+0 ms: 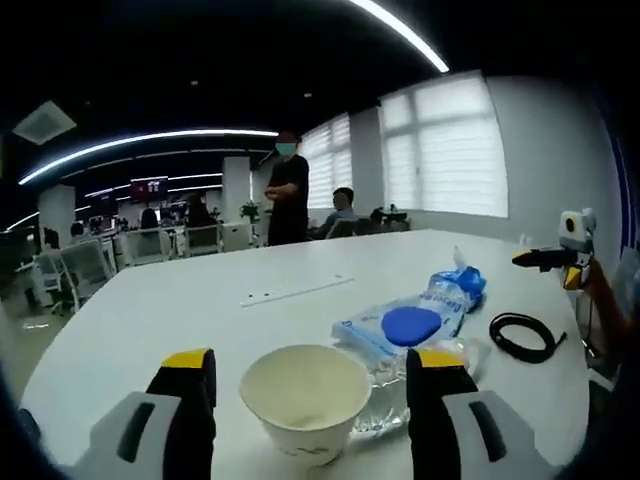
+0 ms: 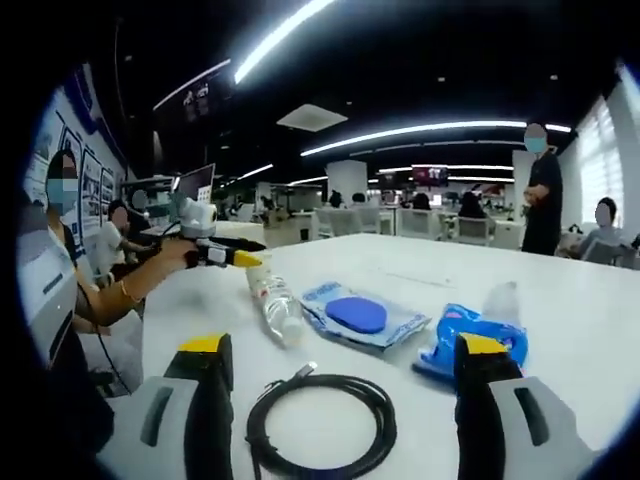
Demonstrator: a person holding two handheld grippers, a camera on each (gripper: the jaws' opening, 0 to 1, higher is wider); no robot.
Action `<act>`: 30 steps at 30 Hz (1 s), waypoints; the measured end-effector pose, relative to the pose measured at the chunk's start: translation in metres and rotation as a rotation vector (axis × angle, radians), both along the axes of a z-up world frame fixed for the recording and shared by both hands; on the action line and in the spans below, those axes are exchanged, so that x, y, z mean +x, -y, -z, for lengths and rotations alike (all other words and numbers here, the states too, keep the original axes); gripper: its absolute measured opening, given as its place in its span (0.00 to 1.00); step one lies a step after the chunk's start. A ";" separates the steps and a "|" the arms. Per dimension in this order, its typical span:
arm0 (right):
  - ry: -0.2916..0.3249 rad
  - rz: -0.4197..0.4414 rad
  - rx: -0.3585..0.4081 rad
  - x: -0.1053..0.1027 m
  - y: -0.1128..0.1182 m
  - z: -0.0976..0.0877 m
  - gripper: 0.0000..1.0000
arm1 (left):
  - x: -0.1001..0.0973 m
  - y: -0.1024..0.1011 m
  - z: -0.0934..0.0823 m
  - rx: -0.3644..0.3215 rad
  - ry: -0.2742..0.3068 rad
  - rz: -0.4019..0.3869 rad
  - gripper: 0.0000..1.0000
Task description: Arrange the tabletop items into an orderly group along one side of the table until the central work area is clear of visible clutter.
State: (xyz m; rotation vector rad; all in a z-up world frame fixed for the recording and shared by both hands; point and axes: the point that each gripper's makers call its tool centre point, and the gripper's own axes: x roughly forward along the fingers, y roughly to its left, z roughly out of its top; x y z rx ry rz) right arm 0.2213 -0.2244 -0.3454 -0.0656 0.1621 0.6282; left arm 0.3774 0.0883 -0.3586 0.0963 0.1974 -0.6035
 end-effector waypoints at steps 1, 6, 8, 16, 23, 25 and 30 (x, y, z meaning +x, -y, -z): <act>0.003 0.003 -0.004 -0.002 0.001 0.000 0.89 | 0.000 0.000 0.002 0.001 -0.004 0.001 0.74; 0.015 0.010 -0.005 -0.008 0.003 -0.002 0.89 | -0.001 -0.003 0.005 -0.009 -0.006 -0.003 0.65; 0.016 0.013 -0.007 -0.009 0.004 -0.002 0.88 | -0.001 -0.003 0.005 -0.019 -0.006 -0.006 0.65; 0.032 0.031 0.002 -0.014 0.008 -0.005 0.87 | -0.004 -0.002 0.014 -0.031 -0.041 0.011 0.55; 0.037 0.039 0.003 -0.018 0.011 -0.006 0.86 | -0.004 -0.003 0.015 -0.044 -0.046 0.014 0.52; 0.037 0.042 0.003 -0.019 0.012 -0.006 0.86 | -0.004 -0.003 0.015 -0.040 -0.047 0.016 0.52; 0.038 0.051 -0.010 -0.019 0.014 -0.006 0.85 | -0.004 -0.004 0.015 -0.040 -0.045 0.013 0.52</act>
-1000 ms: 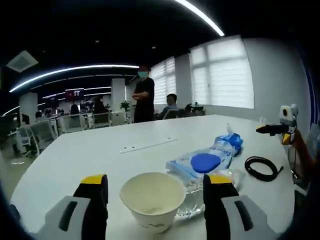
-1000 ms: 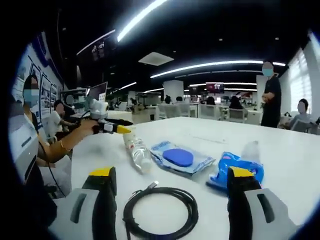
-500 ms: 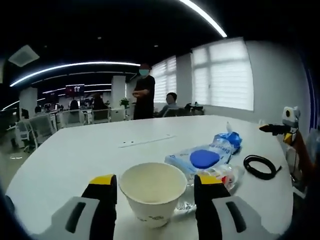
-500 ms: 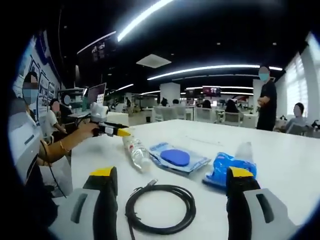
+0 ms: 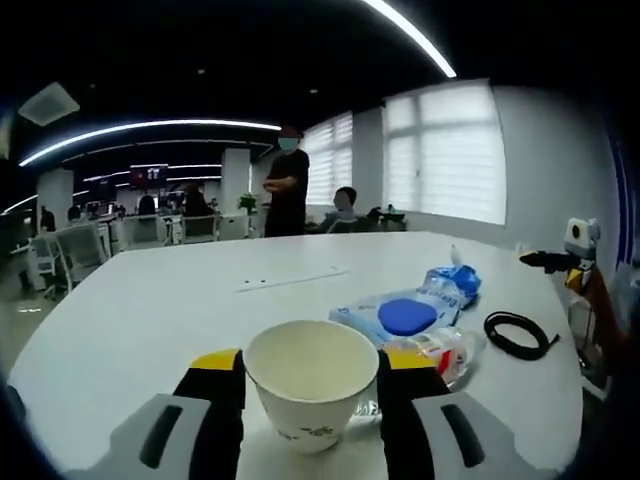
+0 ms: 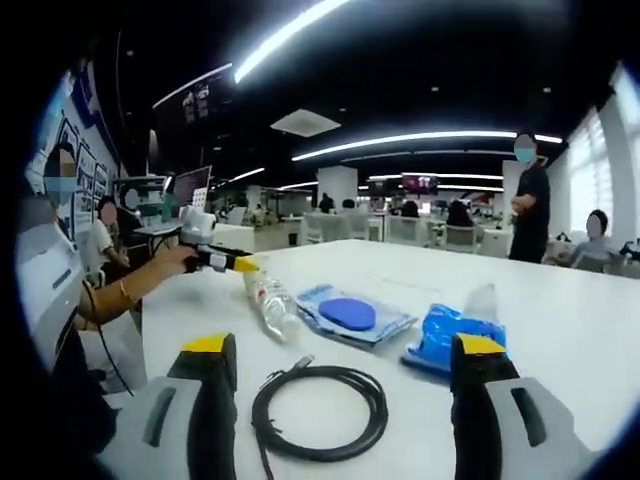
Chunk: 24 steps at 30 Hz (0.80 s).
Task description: Arrange the tabletop items into an orderly group along one side of the table until the central work area is clear of visible clutter.
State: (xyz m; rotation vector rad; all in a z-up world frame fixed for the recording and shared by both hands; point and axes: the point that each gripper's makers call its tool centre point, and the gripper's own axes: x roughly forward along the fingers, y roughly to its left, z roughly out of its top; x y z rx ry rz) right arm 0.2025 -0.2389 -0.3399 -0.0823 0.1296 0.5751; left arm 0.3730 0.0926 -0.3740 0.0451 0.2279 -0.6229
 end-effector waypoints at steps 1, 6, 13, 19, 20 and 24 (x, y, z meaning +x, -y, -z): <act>0.001 0.001 -0.002 0.000 0.000 0.000 0.85 | 0.000 0.000 0.000 -0.002 -0.001 0.000 0.52; 0.000 0.007 0.010 -0.003 0.004 0.000 0.85 | -0.001 0.000 0.000 -0.001 0.004 0.002 0.51; -0.014 0.014 0.012 -0.004 0.007 0.004 0.85 | -0.002 0.002 -0.008 -0.024 0.022 0.014 0.51; -0.009 0.014 0.012 -0.004 0.007 0.003 0.85 | -0.002 0.002 -0.008 -0.019 0.025 0.015 0.50; -0.008 0.016 0.013 -0.004 0.007 0.002 0.85 | -0.001 0.001 -0.009 -0.018 0.030 0.011 0.50; -0.006 0.022 0.013 -0.005 0.009 0.002 0.85 | 0.000 -0.002 -0.014 -0.034 0.045 0.003 0.50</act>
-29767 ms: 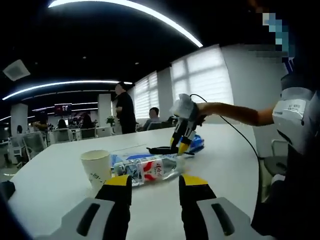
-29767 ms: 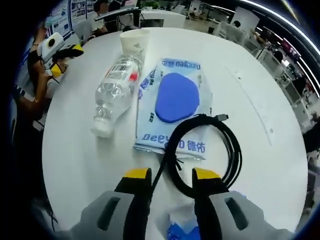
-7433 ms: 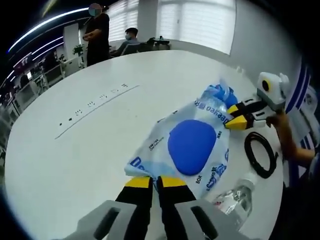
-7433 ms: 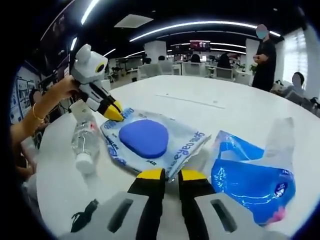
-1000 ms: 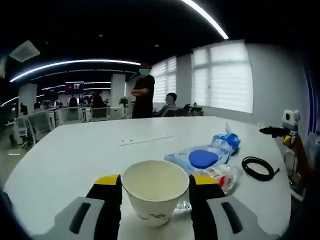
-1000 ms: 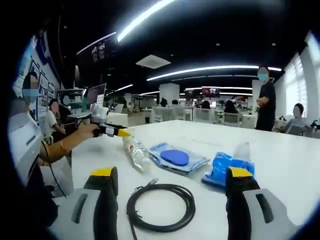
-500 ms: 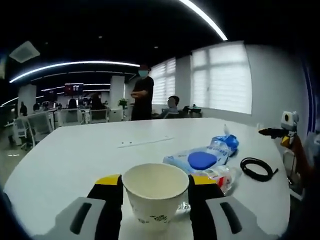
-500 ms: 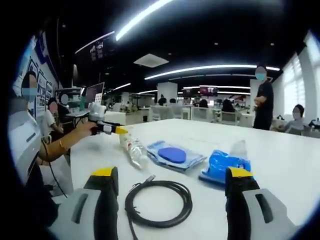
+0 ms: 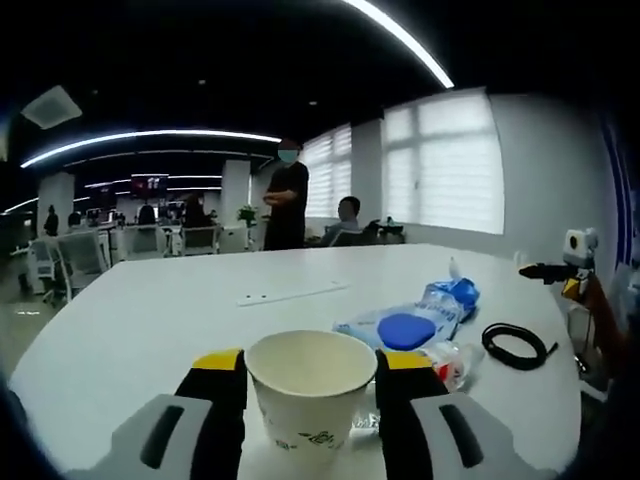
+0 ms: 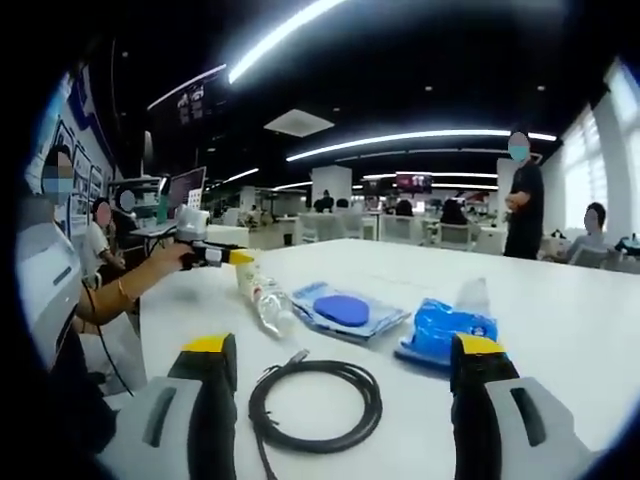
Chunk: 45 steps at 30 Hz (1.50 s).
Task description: Arrange the tabletop items into an orderly group along one side of the table until the central work area is clear of visible clutter.
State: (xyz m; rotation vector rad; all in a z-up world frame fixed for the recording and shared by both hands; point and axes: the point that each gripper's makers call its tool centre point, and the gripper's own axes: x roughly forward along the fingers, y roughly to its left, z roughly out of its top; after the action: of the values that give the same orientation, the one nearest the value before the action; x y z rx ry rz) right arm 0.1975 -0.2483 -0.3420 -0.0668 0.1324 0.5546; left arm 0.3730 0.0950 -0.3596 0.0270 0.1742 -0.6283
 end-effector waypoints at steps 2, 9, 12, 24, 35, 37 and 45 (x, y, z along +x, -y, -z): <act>0.000 0.002 0.002 0.000 0.001 0.000 0.85 | 0.000 -0.001 -0.003 -0.009 0.004 -0.001 0.50; 0.001 0.009 0.004 0.000 0.003 0.000 0.85 | 0.003 -0.001 -0.010 -0.009 0.026 -0.010 0.50; 0.004 0.010 0.008 0.000 0.005 0.000 0.85 | 0.005 0.002 -0.016 -0.007 0.044 0.002 0.50; -0.003 0.006 0.014 -0.007 0.007 0.006 0.86 | 0.014 0.016 -0.040 -0.099 0.069 0.040 0.50; -0.009 0.036 0.033 -0.010 0.018 0.010 0.85 | 0.039 0.053 -0.042 -0.111 0.099 0.064 0.49; -0.011 0.038 0.035 -0.011 0.019 0.010 0.85 | 0.041 0.055 -0.041 -0.119 0.094 0.067 0.49; -0.013 0.055 0.037 -0.012 0.026 0.012 0.85 | 0.047 0.068 -0.033 -0.141 0.069 0.067 0.49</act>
State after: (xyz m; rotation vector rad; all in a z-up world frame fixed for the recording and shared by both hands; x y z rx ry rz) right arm 0.1854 -0.2738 -0.3535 -0.0230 0.1365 0.5027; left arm 0.4203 0.0268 -0.3271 -0.0816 0.0622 -0.7046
